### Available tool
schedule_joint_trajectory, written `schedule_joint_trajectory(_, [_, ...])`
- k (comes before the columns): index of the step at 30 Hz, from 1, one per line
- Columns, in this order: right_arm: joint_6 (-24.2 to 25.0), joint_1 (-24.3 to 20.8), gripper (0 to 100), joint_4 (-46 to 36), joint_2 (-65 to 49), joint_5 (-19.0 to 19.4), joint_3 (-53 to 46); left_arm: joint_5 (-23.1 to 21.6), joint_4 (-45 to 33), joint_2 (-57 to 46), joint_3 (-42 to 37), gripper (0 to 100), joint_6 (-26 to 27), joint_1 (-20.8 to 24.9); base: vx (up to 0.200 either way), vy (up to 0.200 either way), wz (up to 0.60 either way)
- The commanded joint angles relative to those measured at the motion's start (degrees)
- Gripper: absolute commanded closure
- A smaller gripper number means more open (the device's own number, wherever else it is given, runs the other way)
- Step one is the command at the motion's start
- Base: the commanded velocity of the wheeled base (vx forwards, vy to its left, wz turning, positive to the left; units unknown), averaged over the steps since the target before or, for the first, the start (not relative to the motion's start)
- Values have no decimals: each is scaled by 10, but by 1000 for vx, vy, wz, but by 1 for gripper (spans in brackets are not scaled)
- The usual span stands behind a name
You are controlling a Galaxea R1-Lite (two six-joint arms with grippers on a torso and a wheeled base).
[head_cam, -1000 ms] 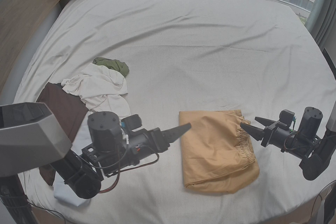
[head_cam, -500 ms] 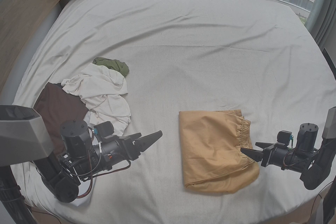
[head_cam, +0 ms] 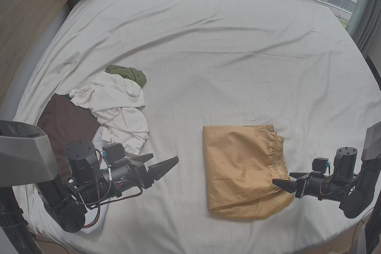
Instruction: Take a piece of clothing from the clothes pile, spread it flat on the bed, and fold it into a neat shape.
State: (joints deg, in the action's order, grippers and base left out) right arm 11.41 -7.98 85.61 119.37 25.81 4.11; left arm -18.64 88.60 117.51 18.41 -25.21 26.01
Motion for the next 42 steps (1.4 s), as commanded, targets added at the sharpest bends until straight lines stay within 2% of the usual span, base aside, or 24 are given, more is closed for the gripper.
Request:
schedule_joint_trajectory(1, [-1, 0, 0, 5, 28, 0, -3, 0, 0, 1, 0, 0, 0, 1, 0, 0, 0])
schedule_joint_trajectory(8, [0, -9, 0, 7, 42, -1, 0, -1, 0, 2, -1, 0, 1, 2, 0, 0, 0])
schedule_joint_trajectory(17, [7, -28, 0, 25, 63, -36, 20, -2, 0, 2, -1, 0, 1, 4, 0, 0, 0])
schedule_joint_trajectory(18, [7, -29, 100, 25, 63, -36, 20, -2, 0, 2, -1, 0, 1, 4, 0, 0, 0])
schedule_joint_trajectory(31, [5, -30, 100, 19, 28, -37, 0, -1, 0, 17, -2, 0, 2, 6, 0, 0, 0])
schedule_joint_trajectory(42, [-17, -9, 100, 17, 10, -37, -24, -1, 0, 24, -2, 0, 2, 7, 0, 0, 0])
